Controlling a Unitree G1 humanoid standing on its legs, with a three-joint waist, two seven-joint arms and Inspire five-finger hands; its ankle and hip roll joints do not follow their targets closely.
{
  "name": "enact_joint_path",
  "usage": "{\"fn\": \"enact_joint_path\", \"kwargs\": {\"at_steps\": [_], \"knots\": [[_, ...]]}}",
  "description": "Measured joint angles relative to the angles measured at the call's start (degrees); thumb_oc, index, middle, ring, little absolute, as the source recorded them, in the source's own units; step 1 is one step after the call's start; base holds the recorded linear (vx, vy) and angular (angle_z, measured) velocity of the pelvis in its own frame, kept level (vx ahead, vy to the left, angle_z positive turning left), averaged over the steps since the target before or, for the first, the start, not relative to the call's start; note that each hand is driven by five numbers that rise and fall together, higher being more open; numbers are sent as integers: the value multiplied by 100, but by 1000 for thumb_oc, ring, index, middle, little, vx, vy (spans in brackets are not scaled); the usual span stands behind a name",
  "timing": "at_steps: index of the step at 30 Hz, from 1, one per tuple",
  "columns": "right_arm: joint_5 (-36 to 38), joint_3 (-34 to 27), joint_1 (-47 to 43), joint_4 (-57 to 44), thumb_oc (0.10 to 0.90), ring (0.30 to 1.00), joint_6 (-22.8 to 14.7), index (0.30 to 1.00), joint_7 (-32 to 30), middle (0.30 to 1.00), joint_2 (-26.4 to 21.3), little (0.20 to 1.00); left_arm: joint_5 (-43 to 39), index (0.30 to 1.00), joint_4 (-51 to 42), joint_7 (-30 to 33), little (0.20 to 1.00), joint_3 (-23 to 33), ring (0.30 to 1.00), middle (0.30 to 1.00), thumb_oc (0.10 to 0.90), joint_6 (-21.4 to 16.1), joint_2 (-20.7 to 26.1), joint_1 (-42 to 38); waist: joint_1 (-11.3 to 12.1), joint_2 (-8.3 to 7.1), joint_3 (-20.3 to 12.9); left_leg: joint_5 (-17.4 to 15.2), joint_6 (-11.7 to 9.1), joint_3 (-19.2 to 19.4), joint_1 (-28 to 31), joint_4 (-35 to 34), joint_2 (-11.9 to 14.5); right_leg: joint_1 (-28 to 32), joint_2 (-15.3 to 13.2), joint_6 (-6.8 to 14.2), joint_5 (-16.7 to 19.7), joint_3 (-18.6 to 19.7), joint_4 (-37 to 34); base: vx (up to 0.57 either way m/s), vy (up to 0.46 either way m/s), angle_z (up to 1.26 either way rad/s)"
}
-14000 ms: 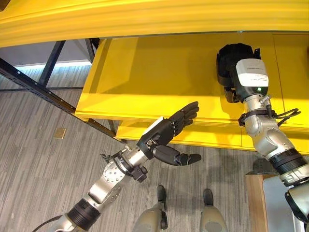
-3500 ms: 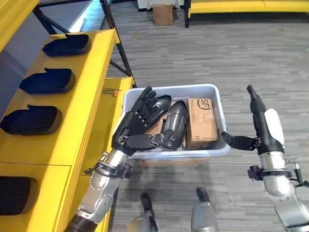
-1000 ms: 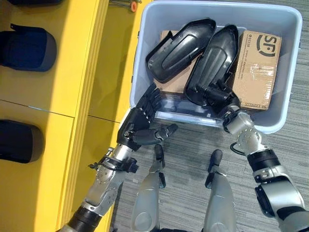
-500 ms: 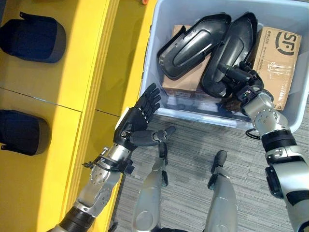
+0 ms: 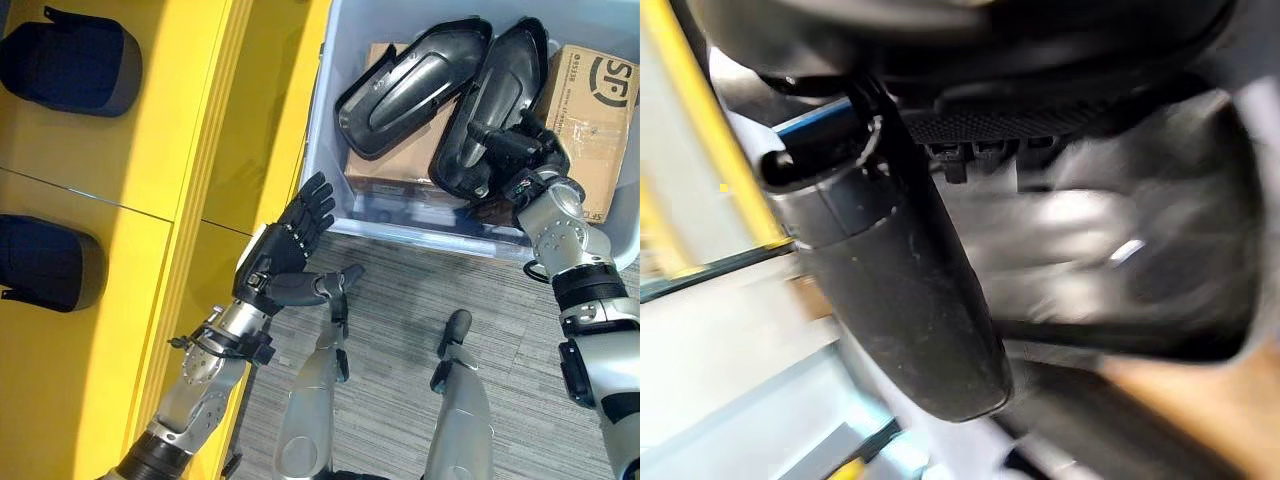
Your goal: Move parts from the plastic box to the shelf.
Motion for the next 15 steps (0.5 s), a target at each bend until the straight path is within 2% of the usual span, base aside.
{"fn": "enact_joint_path", "kwargs": {"at_steps": [4,15], "knots": [[16,-213,57,-933,900,1000,-599,1000,0,1000,40,1000,3,1000,-9,-96,1000,2,1000,1000,900,-1,2,-5,-27,1,0,-14,4,23,50,13,2,55,15,4,33,37,-42,-14,3,-3],[188,-73,163,-1547,900,1000,-932,1000,45,1000,309,1000,-142,1000,-21,-392,1000,11,1000,1000,900,-16,0,55,-19,12,-3,-67,17,107,299,-20,-38,258,-10,-21,63,128,-115,4,-4,-2]]}}
